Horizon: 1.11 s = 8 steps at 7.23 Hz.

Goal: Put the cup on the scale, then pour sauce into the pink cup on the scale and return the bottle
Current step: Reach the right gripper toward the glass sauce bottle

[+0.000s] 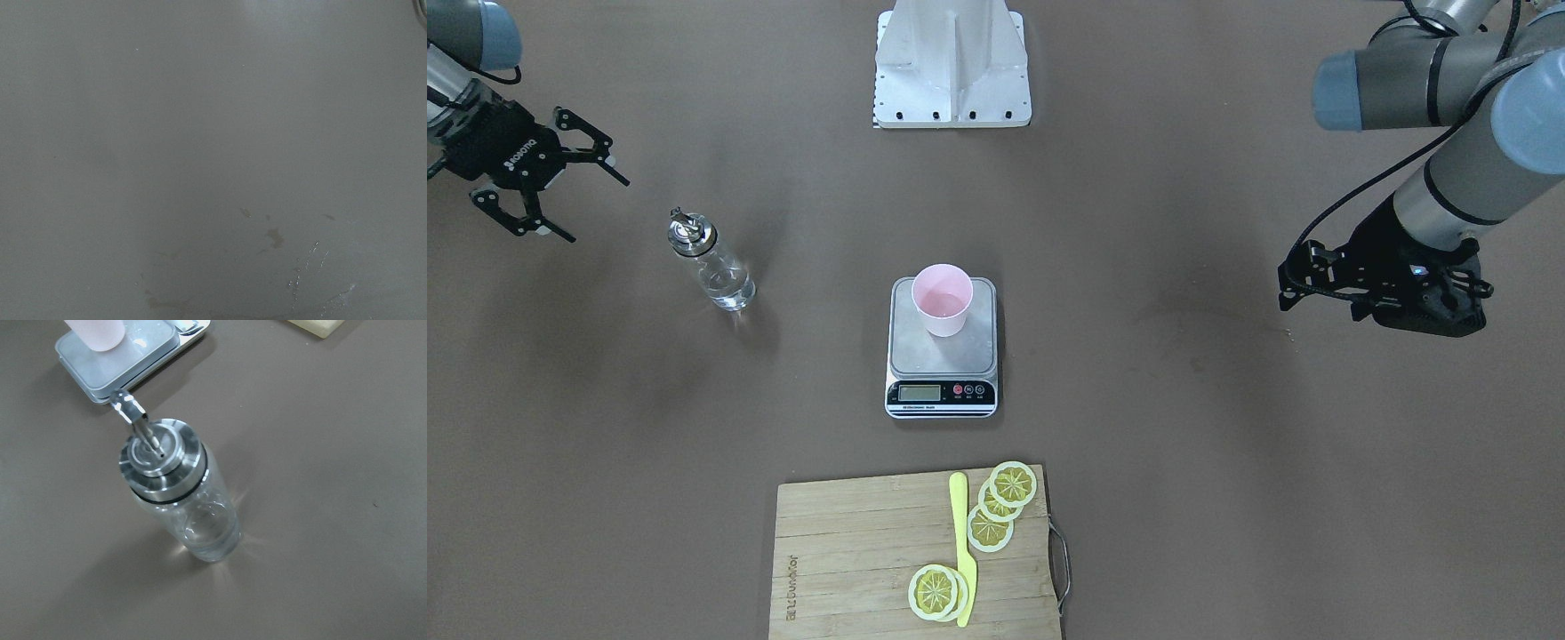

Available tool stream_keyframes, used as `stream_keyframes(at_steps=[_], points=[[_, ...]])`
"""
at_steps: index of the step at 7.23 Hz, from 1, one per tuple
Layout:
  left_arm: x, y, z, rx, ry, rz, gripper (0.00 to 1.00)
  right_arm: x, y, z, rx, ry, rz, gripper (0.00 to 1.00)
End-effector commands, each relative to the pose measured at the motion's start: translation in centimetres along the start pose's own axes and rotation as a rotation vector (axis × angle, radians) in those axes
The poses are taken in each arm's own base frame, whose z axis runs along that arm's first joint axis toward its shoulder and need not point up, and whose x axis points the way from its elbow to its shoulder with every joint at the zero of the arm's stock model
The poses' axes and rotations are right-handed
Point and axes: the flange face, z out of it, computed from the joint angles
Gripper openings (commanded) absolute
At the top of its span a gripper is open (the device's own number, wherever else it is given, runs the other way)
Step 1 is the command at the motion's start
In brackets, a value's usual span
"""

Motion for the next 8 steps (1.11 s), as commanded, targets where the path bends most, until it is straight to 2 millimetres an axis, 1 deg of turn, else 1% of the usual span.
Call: stream_keyframes(at_steps=[1, 2, 3, 4, 5, 6, 8], points=[[-0.1, -0.1, 0.1, -0.002, -0.002, -0.003, 0.89, -3.7, -3.8, 3.6, 0.044, -0.046, -0.034, 0.99], [-0.2, -0.1, 0.2, -0.002, -0.004, -0.004, 0.89, -4.1, -5.0, 3.4, 0.079, -0.039, -0.051, 0.99], [-0.3, -0.1, 0.2, -0.003, -0.005, -0.005, 0.89, -4.4, -5.4, 3.8, 0.083, -0.042, -0.054, 0.99], [-0.4, -0.1, 0.4, -0.005, -0.006, -0.007, 0.89, -4.2, -5.5, 4.0, 0.093, -0.015, -0.053, 0.98], [-0.5, -0.1, 0.3, -0.005, -0.007, -0.009, 0.89, -4.4, -5.4, 4.5, 0.093, -0.005, -0.053, 0.94], [-1.0, -0.3, 0.0, 0.003, -0.012, -0.016, 0.89, -4.6, -5.5, 4.6, 0.097, 0.0, -0.055, 0.94], [-1.1, -0.3, 0.0, 0.004, -0.014, -0.016, 0.9, -4.7, -5.8, 4.5, 0.105, -0.001, -0.058, 0.98]])
